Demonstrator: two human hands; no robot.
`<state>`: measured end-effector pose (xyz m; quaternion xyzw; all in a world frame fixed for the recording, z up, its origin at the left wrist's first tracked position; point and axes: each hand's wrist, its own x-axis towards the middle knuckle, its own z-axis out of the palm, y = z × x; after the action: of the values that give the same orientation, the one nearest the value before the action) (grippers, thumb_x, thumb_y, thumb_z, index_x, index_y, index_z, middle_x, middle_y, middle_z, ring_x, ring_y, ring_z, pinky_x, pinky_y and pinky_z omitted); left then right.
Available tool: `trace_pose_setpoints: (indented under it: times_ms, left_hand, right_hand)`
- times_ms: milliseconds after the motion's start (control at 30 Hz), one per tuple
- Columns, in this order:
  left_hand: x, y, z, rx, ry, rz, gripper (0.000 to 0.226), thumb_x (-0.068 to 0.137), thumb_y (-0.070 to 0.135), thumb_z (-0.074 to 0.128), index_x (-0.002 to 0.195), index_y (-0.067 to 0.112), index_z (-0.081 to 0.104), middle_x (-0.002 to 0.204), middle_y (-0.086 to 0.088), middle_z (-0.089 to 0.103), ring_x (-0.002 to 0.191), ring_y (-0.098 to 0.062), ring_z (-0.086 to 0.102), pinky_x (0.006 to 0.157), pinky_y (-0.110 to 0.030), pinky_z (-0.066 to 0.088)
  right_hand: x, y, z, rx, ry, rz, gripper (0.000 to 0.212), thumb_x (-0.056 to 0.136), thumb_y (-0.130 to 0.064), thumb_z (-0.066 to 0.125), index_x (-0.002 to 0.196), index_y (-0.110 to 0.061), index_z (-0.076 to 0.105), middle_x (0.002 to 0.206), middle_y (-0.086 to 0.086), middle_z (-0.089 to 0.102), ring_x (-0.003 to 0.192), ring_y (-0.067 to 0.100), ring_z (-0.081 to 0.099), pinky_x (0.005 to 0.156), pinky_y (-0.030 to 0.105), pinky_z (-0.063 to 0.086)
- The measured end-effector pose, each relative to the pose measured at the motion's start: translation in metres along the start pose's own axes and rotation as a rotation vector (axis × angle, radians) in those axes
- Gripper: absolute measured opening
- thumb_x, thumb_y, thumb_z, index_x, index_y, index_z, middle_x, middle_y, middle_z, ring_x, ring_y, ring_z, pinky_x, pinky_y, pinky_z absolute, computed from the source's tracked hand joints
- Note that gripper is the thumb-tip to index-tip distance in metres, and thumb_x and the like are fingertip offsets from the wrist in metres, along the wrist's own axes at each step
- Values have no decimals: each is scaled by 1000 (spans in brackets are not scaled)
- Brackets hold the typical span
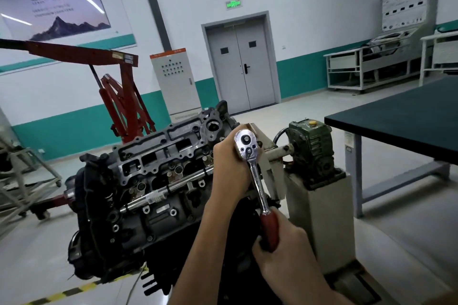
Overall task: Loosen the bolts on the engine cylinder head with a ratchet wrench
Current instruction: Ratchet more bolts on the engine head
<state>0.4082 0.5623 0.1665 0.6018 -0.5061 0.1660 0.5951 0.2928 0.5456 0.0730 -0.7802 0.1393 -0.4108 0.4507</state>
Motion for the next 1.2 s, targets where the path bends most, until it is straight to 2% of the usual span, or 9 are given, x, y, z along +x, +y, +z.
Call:
trace_pose_setpoints:
  times_ms: [67, 167, 267, 367, 500, 667, 833, 933, 1200]
  left_hand:
    - [2, 2, -2, 34, -26, -28, 46, 77, -8, 59, 61, 29, 38, 54, 12, 44, 51, -2, 36, 50, -16, 31]
    - [3, 4, -1, 27, -34, -58, 50, 72, -15, 57, 56, 29, 39, 52, 13, 47, 51, -2, 37, 49, -14, 30]
    - [3, 5, -1, 12, -42, -49, 48, 75, -13, 60, 55, 30, 48, 52, 12, 50, 51, -1, 40, 49, -14, 32]
    - [3, 7, -2, 16, -46, -45, 27, 77, -7, 63, 63, 14, 54, 60, -5, 55, 55, -6, 44, 53, -22, 38]
    - [0, 5, -3, 5, -28, -48, 40, 75, -9, 63, 63, 27, 49, 56, 10, 50, 53, -3, 41, 53, -15, 35]
    - [-8, 3, 9, 1, 100, 17, 27, 74, -5, 62, 72, 19, 49, 63, 8, 51, 58, -9, 43, 54, -22, 36]
    - [-6, 0, 9, -22, 55, -65, 50, 76, -14, 57, 70, 34, 44, 58, 20, 51, 54, 1, 42, 54, -15, 35]
    - [-4, 2, 4, 7, 38, -53, 51, 73, -16, 56, 68, 34, 46, 57, 20, 54, 54, 3, 47, 54, -9, 36]
    - [-3, 7, 1, -52, -22, -97, 31, 78, -7, 65, 66, 20, 53, 58, 8, 51, 54, -6, 42, 53, -18, 36]
  right_hand:
    - [10, 10, -23, -120, -61, -56, 21, 62, -6, 64, 77, -19, 55, 50, -10, 55, 48, 0, 54, 45, 2, 36]
    - [44, 22, -76, -456, -243, -143, 32, 71, -8, 69, 97, -22, 55, 63, -8, 56, 52, 7, 56, 53, 15, 47]
    - [97, 8, -127, -756, -268, -377, 32, 71, -5, 71, 97, -15, 56, 69, -2, 60, 54, 6, 54, 53, 8, 31]
    - [144, -20, -149, -964, -260, -553, 25, 70, -5, 68, 91, -10, 56, 67, 2, 58, 55, 16, 49, 51, 17, 27]
    - [142, -16, -142, -935, -239, -532, 25, 70, -5, 67, 90, -14, 54, 66, -3, 53, 54, 13, 45, 50, 14, 27]
    - [54, 14, -85, -458, -225, -215, 40, 73, -9, 68, 87, -37, 42, 58, -15, 46, 48, -1, 49, 48, 6, 38]
    - [6, 13, -23, -140, -4, -116, 30, 68, 0, 68, 85, -20, 53, 49, -17, 43, 52, -11, 53, 43, -3, 29]
    - [17, 18, -41, -248, -118, -121, 26, 71, -8, 66, 91, -18, 54, 55, -7, 52, 52, 10, 55, 45, 7, 38]
    - [136, -17, -144, -919, -189, -487, 25, 71, -5, 65, 93, -10, 53, 71, 5, 59, 58, 23, 52, 58, 38, 49]
